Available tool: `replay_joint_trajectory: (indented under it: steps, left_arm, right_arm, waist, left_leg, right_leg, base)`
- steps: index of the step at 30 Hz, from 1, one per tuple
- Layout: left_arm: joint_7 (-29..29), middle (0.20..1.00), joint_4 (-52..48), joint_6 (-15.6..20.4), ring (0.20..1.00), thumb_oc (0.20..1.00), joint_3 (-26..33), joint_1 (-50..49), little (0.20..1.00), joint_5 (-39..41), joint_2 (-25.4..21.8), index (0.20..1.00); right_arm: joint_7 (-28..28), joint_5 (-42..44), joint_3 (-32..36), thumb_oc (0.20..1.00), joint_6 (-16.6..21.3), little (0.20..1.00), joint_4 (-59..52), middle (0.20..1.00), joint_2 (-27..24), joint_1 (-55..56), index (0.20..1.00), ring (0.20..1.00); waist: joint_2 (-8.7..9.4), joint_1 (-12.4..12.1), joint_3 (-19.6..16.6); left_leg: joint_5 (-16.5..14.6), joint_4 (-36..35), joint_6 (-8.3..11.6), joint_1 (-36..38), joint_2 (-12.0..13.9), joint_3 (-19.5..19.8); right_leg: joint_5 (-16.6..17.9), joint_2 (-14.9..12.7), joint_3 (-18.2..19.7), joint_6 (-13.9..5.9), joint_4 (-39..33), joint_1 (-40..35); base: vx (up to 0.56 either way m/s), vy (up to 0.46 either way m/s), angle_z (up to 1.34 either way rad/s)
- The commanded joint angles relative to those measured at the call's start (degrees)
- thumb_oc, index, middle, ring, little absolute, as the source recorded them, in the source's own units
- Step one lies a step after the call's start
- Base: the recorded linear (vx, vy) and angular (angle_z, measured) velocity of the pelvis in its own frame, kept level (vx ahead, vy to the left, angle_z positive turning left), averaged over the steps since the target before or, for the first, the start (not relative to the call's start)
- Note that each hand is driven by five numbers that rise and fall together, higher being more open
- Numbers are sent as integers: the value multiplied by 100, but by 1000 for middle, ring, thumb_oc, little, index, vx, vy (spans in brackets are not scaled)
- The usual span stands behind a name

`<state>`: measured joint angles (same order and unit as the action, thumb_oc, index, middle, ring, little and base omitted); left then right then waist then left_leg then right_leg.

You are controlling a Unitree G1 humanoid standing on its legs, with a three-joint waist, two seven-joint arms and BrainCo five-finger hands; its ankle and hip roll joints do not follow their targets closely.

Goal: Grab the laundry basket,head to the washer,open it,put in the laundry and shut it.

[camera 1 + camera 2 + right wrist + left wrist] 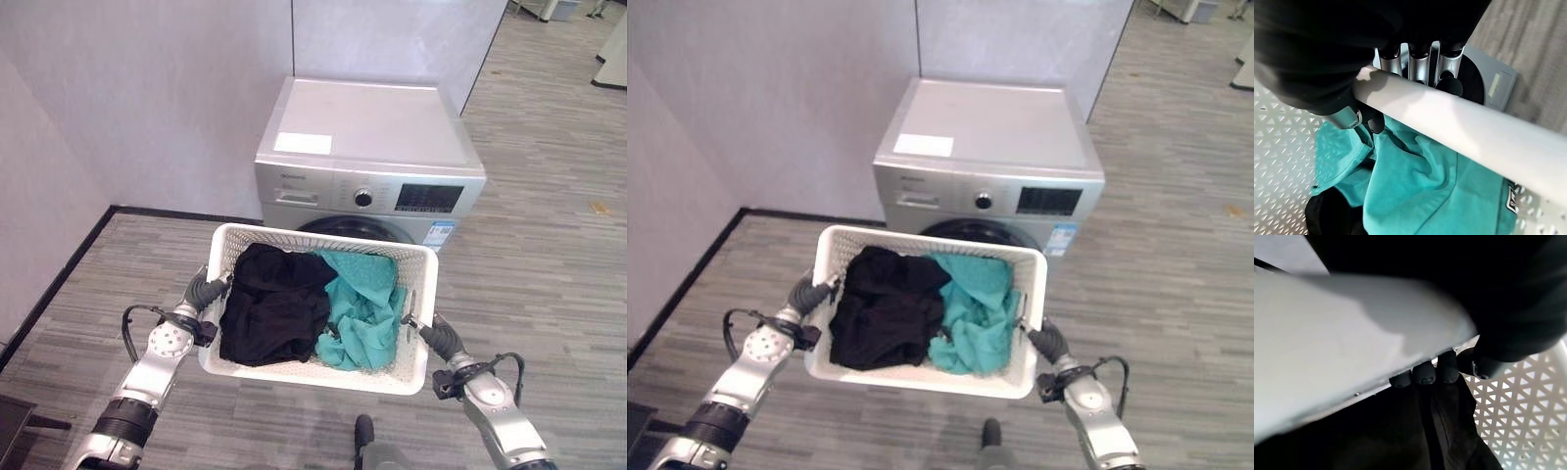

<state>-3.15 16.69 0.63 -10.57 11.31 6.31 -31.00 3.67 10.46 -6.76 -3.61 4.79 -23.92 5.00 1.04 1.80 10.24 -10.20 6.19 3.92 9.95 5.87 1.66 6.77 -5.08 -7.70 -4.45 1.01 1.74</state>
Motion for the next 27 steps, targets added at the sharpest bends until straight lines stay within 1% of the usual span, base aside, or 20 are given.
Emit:
replay_joint_trajectory:
  steps: [1, 2, 3, 4, 6, 7, 9, 10, 11, 12, 14, 15, 16, 17, 18, 20, 23, 24, 25, 27]
  left_arm:
    - [-509, 200, 224, 207, 200, 200, 531, 637, 200, 374, -453, 200]
    - [-520, 200, 201, 184, 200, 200, 516, 647, 200, 407, -453, 200]
    - [-555, 200, 123, 174, 200, 200, 511, 659, 200, 452, -452, 200]
    - [-556, 200, 121, 172, 200, 200, 509, 663, 200, 453, -453, 200]
    - [-591, 200, 19, 178, 200, 200, 482, 722, 200, 526, -449, 200]
    - [-607, 200, -1, 178, 200, 200, 464, 772, 200, 530, -429, 200]
    - [-651, 200, 29, 192, 200, 200, 393, 966, 200, 496, -408, 200]
    - [-722, 200, 73, 223, 200, 200, 340, 1149, 200, 372, -475, 200]
    - [-725, 200, 85, 228, 200, 200, 331, 1161, 200, 371, -472, 200]
    - [-751, 200, 73, 245, 200, 200, 319, 1239, 200, 337, -530, 200]
    - [-836, 200, -125, 326, 200, 200, 386, 1389, 200, 296, -682, 200]
    - [-843, 200, -376, 360, 200, 200, 420, 1505, 200, 236, -756, 200]
    - [-851, 200, -514, 380, 200, 200, 429, 1572, 200, 190, -786, 200]
    - [-851, 200, -519, 374, 200, 200, 423, 1574, 200, 188, -781, 200]
    - [-818, 200, -688, 421, 200, 200, 357, 1757, 200, 124, -895, 200]
    - [-773, 200, -773, 433, 200, 200, 283, 1885, 200, 112, -966, 200]
    - [-694, 200, -922, 475, 200, 200, 106, 2186, 200, 233, -1189, 200]
    - [-752, 200, -798, 466, 200, 200, -134, 2584, 200, 245, -1270, 200]
    - [-757, 200, -777, 473, 200, 200, -146, 2615, 200, 248, -1273, 200]
    - [-815, 200, -564, 470, 200, 200, -436, 3106, 200, 241, -1341, 200]
  right_arm:
    - [-345, 578, 859, 200, 525, 200, -472, 200, -546, -61, 200, 200]
    - [-353, 652, 843, 200, 559, 200, -626, 200, -586, -90, 200, 200]
    - [-398, 755, 912, 200, 645, 200, -894, 200, -682, -140, 200, 200]
    - [-399, 757, 916, 200, 642, 200, -900, 200, -681, -139, 200, 200]
    - [-527, 700, 961, 200, 651, 200, -1009, 200, -762, -213, 200, 200]
    - [-569, 675, 996, 200, 648, 200, -1061, 200, -781, -207, 200, 200]
    - [-621, 679, 1046, 200, 657, 200, -1201, 200, -833, -259, 200, 200]
    - [-600, 706, 1098, 200, 714, 200, -1359, 200, -866, -291, 200, 200]
    - [-599, 707, 1106, 200, 712, 200, -1364, 200, -865, -286, 200, 200]
    - [-608, 754, 1140, 200, 755, 200, -1434, 200, -890, -311, 200, 200]
    - [-685, 834, 1275, 200, 906, 200, -1559, 200, -908, -332, 200, 200]
    - [-707, 824, 1506, 200, 927, 200, -1652, 200, -918, -284, 200, 200]
    - [-783, 748, 1683, 200, 980, 200, -1730, 200, -908, -277, 200, 200]
    - [-783, 745, 1694, 200, 974, 200, -1742, 200, -905, -264, 200, 200]
    - [-766, 702, 1909, 200, 1010, 200, -1828, 200, -981, -311, 200, 200]
    - [-780, 661, 1901, 200, 1019, 200, -1772, 200, -1043, -489, 200, 200]
    - [-882, 660, 1849, 200, 998, 200, -1587, 200, -1278, -1014, 200, 200]
    - [-1003, 692, 1629, 200, 984, 200, -1302, 200, -1442, -1470, 200, 200]
    - [-1007, 695, 1621, 200, 996, 200, -1272, 200, -1447, -1502, 200, 200]
    - [-1121, 692, 1353, 200, 952, 200, -822, 200, -1667, -2000, 200, 200]
  waist:
    - [46, 114, -355]
    - [103, 71, -300]
    - [208, 43, -182]
    - [201, 58, -184]
    - [264, 49, -115]
    - [292, 52, -94]
    - [346, 44, -92]
    - [323, 23, -104]
    - [339, 4, -100]
    - [333, -36, -98]
    - [229, -145, -75]
    - [175, -151, -71]
    - [96, -154, -117]
    - [93, -167, -109]
    - [61, -162, -218]
    - [66, -212, -261]
    - [85, -326, -379]
    - [105, -426, -448]
    - [111, -435, -431]
    - [144, -533, -426]
  left_leg:
    - [687, 1280, -38, -221, 517, 294]
    - [1000, 1898, -77, -543, 510, 415]
    - [1346, 2861, -176, -1094, 425, 624]
    - [1335, 2918, -174, -1143, 423, 652]
    - [1528, 3100, -226, -1461, 518, 638]
    - [1505, 2968, -234, -1582, 571, 588]
    - [1221, 2455, -226, -1783, 561, 478]
    - [1103, 1554, -117, -1853, 615, 412]
    - [1133, 1464, -113, -1790, 612, 381]
    - [1180, 848, -49, -1715, 637, 343]
    - [1544, 26, 57, -1914, 719, 501]
    - [1609, -565, 98, -1837, 773, 392]
    - [1734, -657, 129, -1727, 796, 332]
    - [1740, -676, 132, -1706, 802, 326]
    - [1703, -537, 175, -1612, 710, 413]
    - [1609, -457, 147, -1565, 624, 457]
    - [1423, -253, 104, -1444, 512, 396]
    - [1253, -109, 71, -1401, 431, 404]
    - [1239, -91, 67, -1402, 426, 395]
    - [1030, 274, 69, -1425, 325, 403]
  right_leg:
    - [-575, -107, 80, -163, 533, 138]
    - [-631, -24, 107, -34, 502, 17]
    - [-711, 95, 149, 165, 466, -94]
    - [-710, 98, 131, 167, 471, -81]
    - [-860, 149, 151, 278, 465, -182]
    - [-906, 146, 158, 298, 471, -215]
    - [-984, 111, 210, 261, 454, -289]
    - [-1089, 107, 270, 187, 475, -344]
    - [-1102, 97, 286, 190, 482, -349]
    - [-1161, 92, 320, 147, 488, -402]
    - [-1309, 136, 370, 104, 500, -562]
    - [-1436, 179, 330, 82, 572, -666]
    - [-1449, 201, 340, 57, 580, -693]
    - [-1451, 205, 344, 58, 581, -702]
    - [-1404, 88, 374, 9, 597, -743]
    - [-1385, 13, 417, -31, 601, -748]
    - [-1368, -145, 512, -99, 587, -814]
    - [-1354, -234, 569, -145, 531, -893]
    - [-1353, -240, 578, -149, 525, -898]
    - [-1322, -324, 597, -193, 461, -978]
  base:
    - [161, -305, 8]
    - [127, -349, -10]
    - [57, -249, -14]
    - [47, -212, -15]
    - [65, -92, -20]
    - [118, -33, 1]
    - [171, 60, 23]
    - [165, 98, 7]
    - [174, 128, 4]
    - [116, 126, 1]
    - [172, 199, -20]
    - [151, 204, -19]
    - [96, 158, -18]
    - [104, 195, -38]
    - [132, 198, -38]
    - [109, 168, -22]
    - [134, 171, -33]
    - [68, 89, -20]
    - [105, 158, -26]
    - [47, 121, -15]
